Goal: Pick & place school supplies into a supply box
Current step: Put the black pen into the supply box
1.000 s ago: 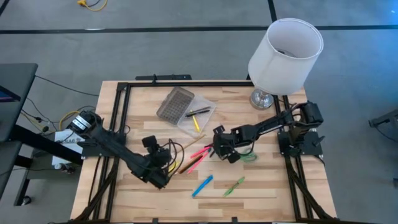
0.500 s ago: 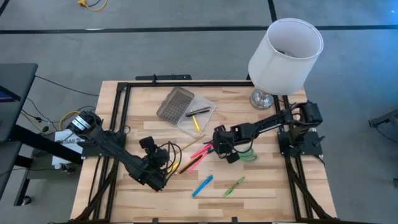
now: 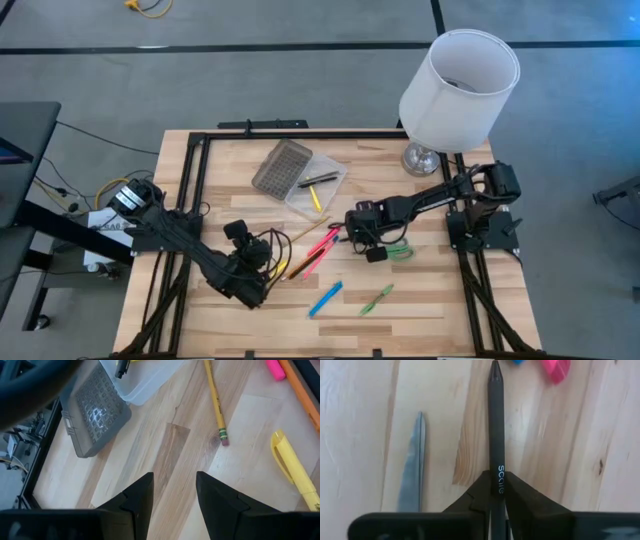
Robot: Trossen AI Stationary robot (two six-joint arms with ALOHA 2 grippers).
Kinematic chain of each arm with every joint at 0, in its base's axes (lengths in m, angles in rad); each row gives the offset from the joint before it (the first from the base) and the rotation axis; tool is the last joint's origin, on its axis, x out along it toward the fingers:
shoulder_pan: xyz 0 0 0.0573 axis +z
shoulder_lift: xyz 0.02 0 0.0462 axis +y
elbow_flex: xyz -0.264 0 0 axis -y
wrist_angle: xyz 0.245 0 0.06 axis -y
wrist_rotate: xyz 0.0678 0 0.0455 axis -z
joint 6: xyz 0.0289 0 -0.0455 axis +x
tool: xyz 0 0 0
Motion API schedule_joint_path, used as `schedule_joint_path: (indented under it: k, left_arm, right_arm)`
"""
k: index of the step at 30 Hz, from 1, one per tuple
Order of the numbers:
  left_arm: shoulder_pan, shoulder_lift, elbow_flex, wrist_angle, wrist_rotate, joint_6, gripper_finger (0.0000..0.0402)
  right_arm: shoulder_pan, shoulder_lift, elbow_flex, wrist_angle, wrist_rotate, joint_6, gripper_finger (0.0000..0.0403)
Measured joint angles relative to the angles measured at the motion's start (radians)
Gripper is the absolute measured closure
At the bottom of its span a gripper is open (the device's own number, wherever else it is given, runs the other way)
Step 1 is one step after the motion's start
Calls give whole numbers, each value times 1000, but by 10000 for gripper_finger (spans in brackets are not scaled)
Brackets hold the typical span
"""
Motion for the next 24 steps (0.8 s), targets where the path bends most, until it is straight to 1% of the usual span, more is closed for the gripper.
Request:
schedule_joint_path:
  k: [6,11,15,20,24]
  left_arm:
    - [-3,0,0,1,-4,0,258]
    - [-8,0,0,1,-2,0,258]
    - [-12,0,0,1,-4,0,258]
    - [-11,0,0,2,-5,0,258]
    - [-11,0,0,2,-6,0,258]
  right_arm:
    - [-6,0,-1,5,-3,79,376]
    - [-12,0,-1,7,-6,139,359]
    - [-34,0,-1,7,-46,191,352]
    - [-46,0,-1,6,-59,190,358]
    - [-46,0,-1,9,-58,153,370]
